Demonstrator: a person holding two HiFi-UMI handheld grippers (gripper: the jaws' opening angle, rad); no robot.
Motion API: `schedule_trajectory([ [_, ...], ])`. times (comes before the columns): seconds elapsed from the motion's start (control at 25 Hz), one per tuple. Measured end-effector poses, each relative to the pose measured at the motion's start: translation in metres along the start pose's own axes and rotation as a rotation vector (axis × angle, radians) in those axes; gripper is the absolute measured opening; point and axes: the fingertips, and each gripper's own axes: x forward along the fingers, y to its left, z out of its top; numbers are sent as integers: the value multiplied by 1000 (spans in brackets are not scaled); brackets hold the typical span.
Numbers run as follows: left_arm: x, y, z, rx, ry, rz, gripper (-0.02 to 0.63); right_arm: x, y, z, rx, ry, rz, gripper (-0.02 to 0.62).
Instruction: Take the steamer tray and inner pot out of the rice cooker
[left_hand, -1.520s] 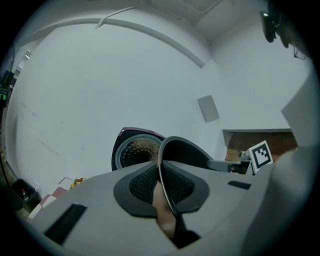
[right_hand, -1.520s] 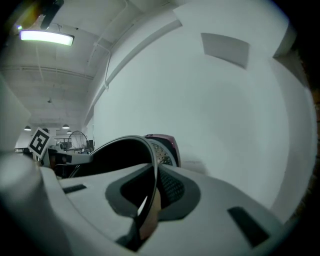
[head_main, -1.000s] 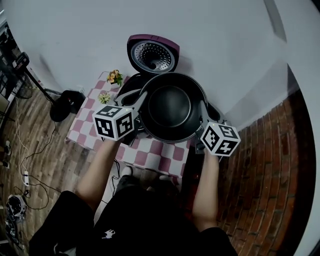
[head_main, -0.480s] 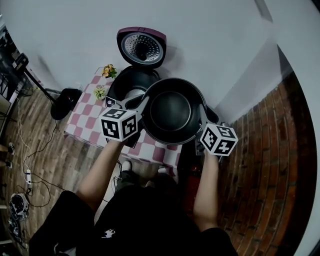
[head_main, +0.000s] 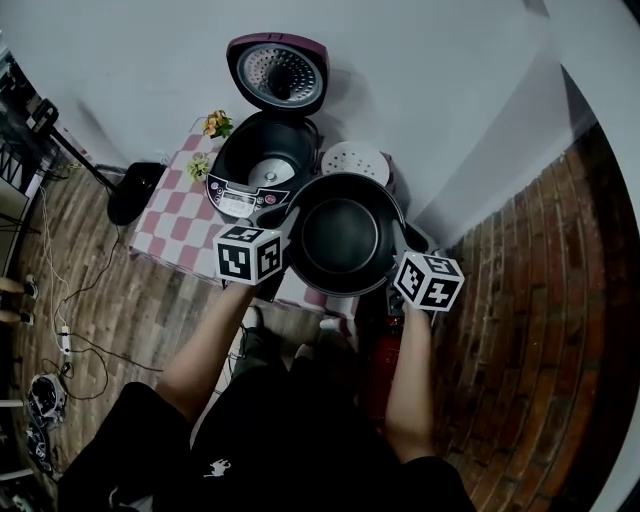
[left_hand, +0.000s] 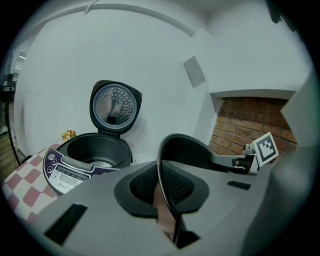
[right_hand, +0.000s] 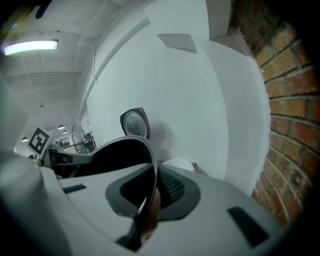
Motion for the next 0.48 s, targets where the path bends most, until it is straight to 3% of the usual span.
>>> schedule_trajectory([
  [0.48, 20, 16, -66, -16, 140, 38, 29, 20, -15, -75, 70, 132, 11, 23],
])
